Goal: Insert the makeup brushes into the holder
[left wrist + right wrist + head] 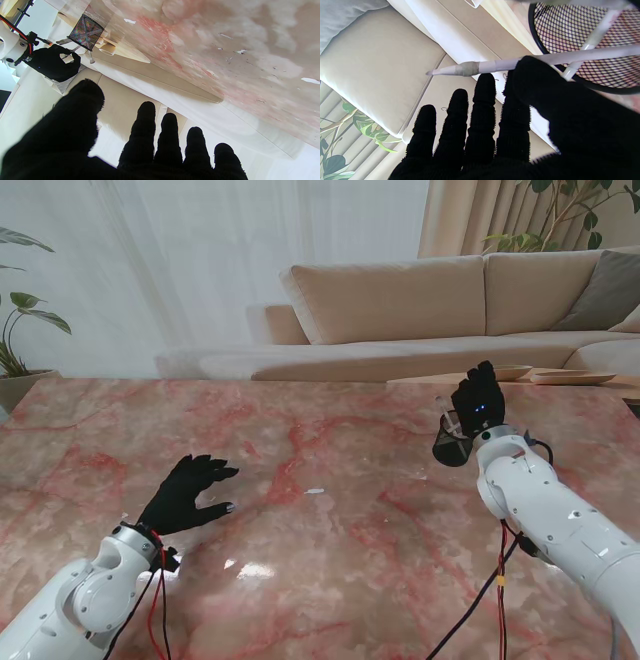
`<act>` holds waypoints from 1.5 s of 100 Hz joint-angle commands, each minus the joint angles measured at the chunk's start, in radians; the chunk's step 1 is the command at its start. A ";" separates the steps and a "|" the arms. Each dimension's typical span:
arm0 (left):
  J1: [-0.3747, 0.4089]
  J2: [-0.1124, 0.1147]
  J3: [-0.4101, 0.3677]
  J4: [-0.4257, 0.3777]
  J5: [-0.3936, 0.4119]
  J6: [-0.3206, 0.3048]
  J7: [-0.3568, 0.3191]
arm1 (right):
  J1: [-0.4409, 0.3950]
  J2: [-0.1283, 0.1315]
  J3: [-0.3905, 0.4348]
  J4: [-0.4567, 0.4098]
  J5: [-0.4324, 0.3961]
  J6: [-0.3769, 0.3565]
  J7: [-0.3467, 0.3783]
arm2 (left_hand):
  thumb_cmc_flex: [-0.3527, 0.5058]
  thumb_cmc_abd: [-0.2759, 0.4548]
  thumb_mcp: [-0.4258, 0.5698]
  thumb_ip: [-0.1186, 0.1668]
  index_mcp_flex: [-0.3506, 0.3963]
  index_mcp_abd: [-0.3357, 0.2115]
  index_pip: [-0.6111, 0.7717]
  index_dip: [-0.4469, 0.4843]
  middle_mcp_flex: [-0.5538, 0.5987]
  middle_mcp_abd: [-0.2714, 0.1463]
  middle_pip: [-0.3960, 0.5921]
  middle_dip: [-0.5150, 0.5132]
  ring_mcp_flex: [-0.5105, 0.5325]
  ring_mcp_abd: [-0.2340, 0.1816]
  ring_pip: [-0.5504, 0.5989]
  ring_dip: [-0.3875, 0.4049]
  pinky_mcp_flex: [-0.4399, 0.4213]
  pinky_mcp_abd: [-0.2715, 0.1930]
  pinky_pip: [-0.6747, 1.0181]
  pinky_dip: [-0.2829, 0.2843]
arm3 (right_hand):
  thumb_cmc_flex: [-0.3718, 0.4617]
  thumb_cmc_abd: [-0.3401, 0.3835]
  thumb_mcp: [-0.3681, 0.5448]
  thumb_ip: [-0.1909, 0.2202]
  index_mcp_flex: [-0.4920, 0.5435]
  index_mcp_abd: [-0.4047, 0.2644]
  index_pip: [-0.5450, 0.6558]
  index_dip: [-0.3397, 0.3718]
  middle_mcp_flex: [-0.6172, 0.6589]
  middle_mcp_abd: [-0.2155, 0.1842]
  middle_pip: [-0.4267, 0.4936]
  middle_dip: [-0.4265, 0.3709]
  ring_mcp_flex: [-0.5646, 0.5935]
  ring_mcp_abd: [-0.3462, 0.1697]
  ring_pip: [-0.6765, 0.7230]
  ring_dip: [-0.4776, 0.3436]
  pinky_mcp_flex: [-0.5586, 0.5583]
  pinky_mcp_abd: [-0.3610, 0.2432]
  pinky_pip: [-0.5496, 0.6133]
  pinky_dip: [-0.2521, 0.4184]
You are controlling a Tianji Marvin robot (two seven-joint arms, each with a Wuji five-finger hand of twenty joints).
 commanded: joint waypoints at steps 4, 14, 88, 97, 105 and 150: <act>0.008 -0.001 -0.001 -0.003 0.005 0.005 0.002 | -0.005 -0.001 0.008 -0.008 -0.004 -0.020 0.024 | 0.017 0.032 -0.002 0.021 0.002 -0.024 -0.006 -0.003 -0.001 0.006 -0.021 -0.013 -0.039 -0.021 -0.031 0.000 -0.001 -0.009 -0.039 -0.020 | 0.054 0.027 0.013 0.029 0.048 0.002 0.071 -0.027 0.015 0.000 -0.022 0.026 0.012 0.026 -0.016 0.001 -0.008 0.018 0.014 -0.025; 0.007 -0.002 0.000 -0.002 0.005 0.007 0.006 | -0.010 -0.001 0.012 -0.013 -0.004 -0.034 0.030 | 0.021 0.035 0.000 0.022 0.002 -0.026 -0.005 -0.003 -0.001 0.007 -0.021 -0.013 -0.045 -0.022 -0.031 0.001 -0.002 -0.014 -0.042 -0.024 | 0.063 0.073 -0.027 0.024 0.033 0.037 0.064 -0.158 -0.002 0.002 -0.053 0.014 -0.006 0.024 -0.025 -0.002 -0.019 0.011 0.008 -0.031; 0.003 0.000 0.002 -0.002 0.009 0.000 0.001 | -0.087 -0.013 0.114 -0.079 0.005 -0.099 0.079 | 0.019 0.031 0.009 0.020 0.001 -0.027 -0.003 -0.002 -0.007 0.011 -0.021 -0.013 -0.050 -0.018 -0.028 0.005 0.000 -0.013 -0.041 -0.043 | -0.410 0.645 -0.437 0.196 -0.072 0.274 -0.380 -0.452 -0.192 0.039 -0.178 -0.221 -0.136 0.011 -0.071 -0.002 -0.092 -0.015 -0.091 -0.001; 0.002 0.000 0.003 -0.002 0.010 -0.001 0.001 | -0.109 -0.015 0.145 -0.097 -0.003 -0.098 0.092 | 0.018 0.030 0.007 0.020 0.001 -0.025 -0.003 -0.002 -0.007 0.010 -0.021 -0.013 -0.050 -0.019 -0.028 0.005 0.000 -0.013 -0.041 -0.043 | -0.440 0.643 -0.462 0.201 -0.153 0.284 -0.416 -0.458 -0.264 0.048 -0.206 -0.232 -0.166 0.010 -0.080 -0.002 -0.101 -0.016 -0.105 -0.003; 0.002 0.001 0.004 -0.003 0.009 -0.001 -0.003 | -0.126 -0.015 0.168 -0.109 -0.009 -0.101 0.097 | 0.019 0.031 0.007 0.020 0.000 -0.027 -0.004 -0.002 -0.007 0.010 -0.021 -0.013 -0.051 -0.018 -0.028 0.005 0.000 -0.013 -0.041 -0.044 | -0.460 0.632 -0.475 0.211 -0.218 0.281 -0.447 -0.461 -0.308 0.057 -0.228 -0.245 -0.186 0.009 -0.085 -0.002 -0.105 -0.017 -0.116 -0.002; 0.004 0.003 0.009 -0.019 0.018 0.005 -0.011 | -0.205 -0.027 0.247 -0.144 0.019 -0.126 0.045 | 0.020 0.033 0.002 0.021 -0.001 -0.027 -0.003 -0.002 -0.008 0.008 -0.021 -0.013 -0.052 -0.019 -0.028 0.005 0.000 -0.013 -0.041 -0.049 | -0.418 0.529 -0.420 0.223 -0.200 0.183 -0.327 -0.243 -0.237 0.055 -0.205 -0.265 -0.129 0.014 -0.120 -0.026 -0.061 0.002 -0.143 0.010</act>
